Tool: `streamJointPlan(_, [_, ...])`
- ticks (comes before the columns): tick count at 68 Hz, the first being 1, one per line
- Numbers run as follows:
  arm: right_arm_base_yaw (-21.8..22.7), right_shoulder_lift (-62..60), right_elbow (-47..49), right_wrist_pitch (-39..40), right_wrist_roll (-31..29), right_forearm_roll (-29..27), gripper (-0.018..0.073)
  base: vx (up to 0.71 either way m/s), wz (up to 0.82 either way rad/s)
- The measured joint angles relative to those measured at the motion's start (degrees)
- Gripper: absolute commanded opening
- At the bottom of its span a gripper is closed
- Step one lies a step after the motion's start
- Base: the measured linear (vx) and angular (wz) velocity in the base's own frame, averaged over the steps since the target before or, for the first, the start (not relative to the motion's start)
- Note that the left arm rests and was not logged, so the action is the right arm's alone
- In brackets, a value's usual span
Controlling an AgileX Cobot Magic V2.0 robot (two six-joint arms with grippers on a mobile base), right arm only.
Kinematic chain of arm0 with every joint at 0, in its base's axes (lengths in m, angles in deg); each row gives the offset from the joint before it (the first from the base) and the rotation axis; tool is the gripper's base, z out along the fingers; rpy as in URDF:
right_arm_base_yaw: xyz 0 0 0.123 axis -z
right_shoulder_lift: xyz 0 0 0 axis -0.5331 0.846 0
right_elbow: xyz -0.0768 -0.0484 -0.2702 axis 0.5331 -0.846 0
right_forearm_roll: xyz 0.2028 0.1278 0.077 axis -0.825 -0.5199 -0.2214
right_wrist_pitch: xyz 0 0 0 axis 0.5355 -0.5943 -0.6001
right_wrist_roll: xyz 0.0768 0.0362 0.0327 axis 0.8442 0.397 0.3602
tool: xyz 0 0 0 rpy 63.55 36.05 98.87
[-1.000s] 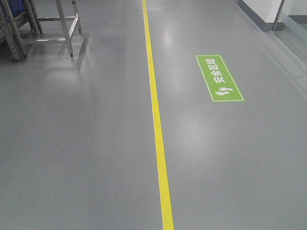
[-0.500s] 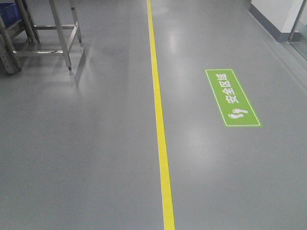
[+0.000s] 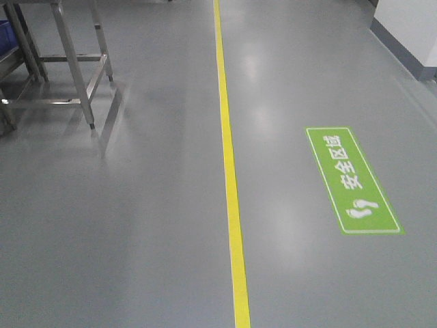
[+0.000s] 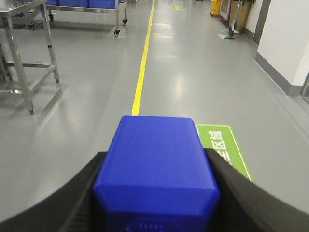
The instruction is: Pour parts from conveyor to right shelf
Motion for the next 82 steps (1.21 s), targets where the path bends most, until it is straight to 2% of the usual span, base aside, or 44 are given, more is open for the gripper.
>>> streamJointPlan(82, [0.00, 0.00, 0.00, 0.00, 0.00, 0.00, -0.0006, 0.75, 0.01])
